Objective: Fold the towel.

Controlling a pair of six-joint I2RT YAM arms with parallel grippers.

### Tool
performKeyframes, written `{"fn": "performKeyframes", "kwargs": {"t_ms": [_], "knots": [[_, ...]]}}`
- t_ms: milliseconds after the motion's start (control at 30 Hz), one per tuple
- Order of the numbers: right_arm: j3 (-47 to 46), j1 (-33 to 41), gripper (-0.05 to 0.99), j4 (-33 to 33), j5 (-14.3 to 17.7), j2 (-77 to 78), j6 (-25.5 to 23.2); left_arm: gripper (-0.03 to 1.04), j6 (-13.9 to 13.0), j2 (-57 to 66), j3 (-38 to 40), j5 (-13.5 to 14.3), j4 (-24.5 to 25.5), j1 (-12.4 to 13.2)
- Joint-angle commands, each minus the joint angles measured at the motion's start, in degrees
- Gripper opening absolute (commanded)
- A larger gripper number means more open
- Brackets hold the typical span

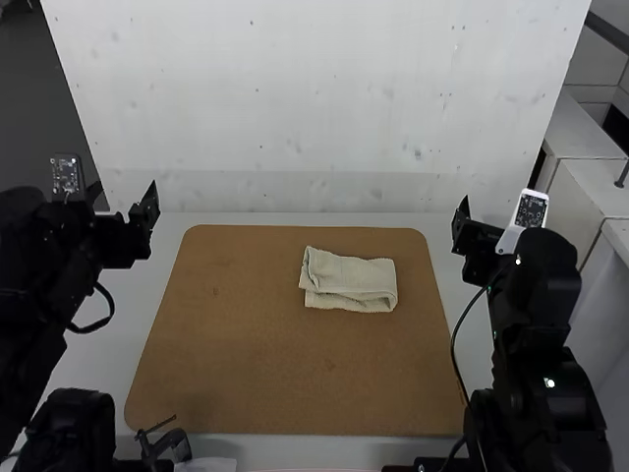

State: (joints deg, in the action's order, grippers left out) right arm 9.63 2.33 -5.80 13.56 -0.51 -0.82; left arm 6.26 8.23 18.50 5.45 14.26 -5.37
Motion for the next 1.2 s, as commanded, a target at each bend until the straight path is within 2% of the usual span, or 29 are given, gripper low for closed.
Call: {"fn": "performKeyframes", "kwargs": {"t_ms": [0,133,200,267,367,533,633,700,767,867,1100,1167], "knots": [[-0.2,-0.8,0.96,1.2,0.8,0.6,0.2,0.94,-0.5,-1.0,0.3,4.3,-0.7,1.7],[-0.9,-0.7,0.96,1.2,0.6,0.6,0.1,0.94,-0.5,-0.5,2.8,3.8,3.1,3.7],[-1.2,-0.8,0.96,1.5,0.5,0.6,0.1,0.94,-0.6,-3.9,2.2,2.6,4.2,5.1],[-1.4,-0.8,0.96,1.5,0.2,0.5,0.1,0.94,-2.4,-6.8,0.2,2.9,4.0,5.3],[-1.6,-0.7,0.96,1.5,0.0,0.5,0.2,0.94,-2.8,-7.0,-0.7,2.6,3.9,5.3],[-3.5,-0.7,0.96,2.5,-1.7,0.4,0.3,0.94,-5.3,-7.4,-6.7,0.3,-2.2,5.4],[-4.7,-1.0,0.96,3.0,-2.7,0.2,0.3,0.94,-7.7,-7.4,-9.0,-1.4,-3.5,5.5],[-5.3,-1.0,0.96,3.5,-4.2,0.2,0.3,0.94,-7.9,-7.4,-10.3,-2.8,-4.2,5.5],[-5.6,-1.1,0.96,4.4,-6.1,0.1,0.3,0.94,-8.3,-7.4,-12.4,-2.8,-5.6,5.5],[-6.6,-1.1,0.96,7.5,-6.5,0.1,0.2,0.95,-11.2,-7.4,-14.9,-3.1,-8.2,5.5],[-7.2,-0.7,0.97,7.6,-10.0,-0.7,-1.5,0.97,-11.3,-7.4,-14.8,-4.0,-8.2,5.5],[-6.8,-0.1,0.97,5.5,-12.9,-0.6,-1.3,0.99,-11.2,-7.4,-14.9,-3.3,-8.2,5.5]]}}
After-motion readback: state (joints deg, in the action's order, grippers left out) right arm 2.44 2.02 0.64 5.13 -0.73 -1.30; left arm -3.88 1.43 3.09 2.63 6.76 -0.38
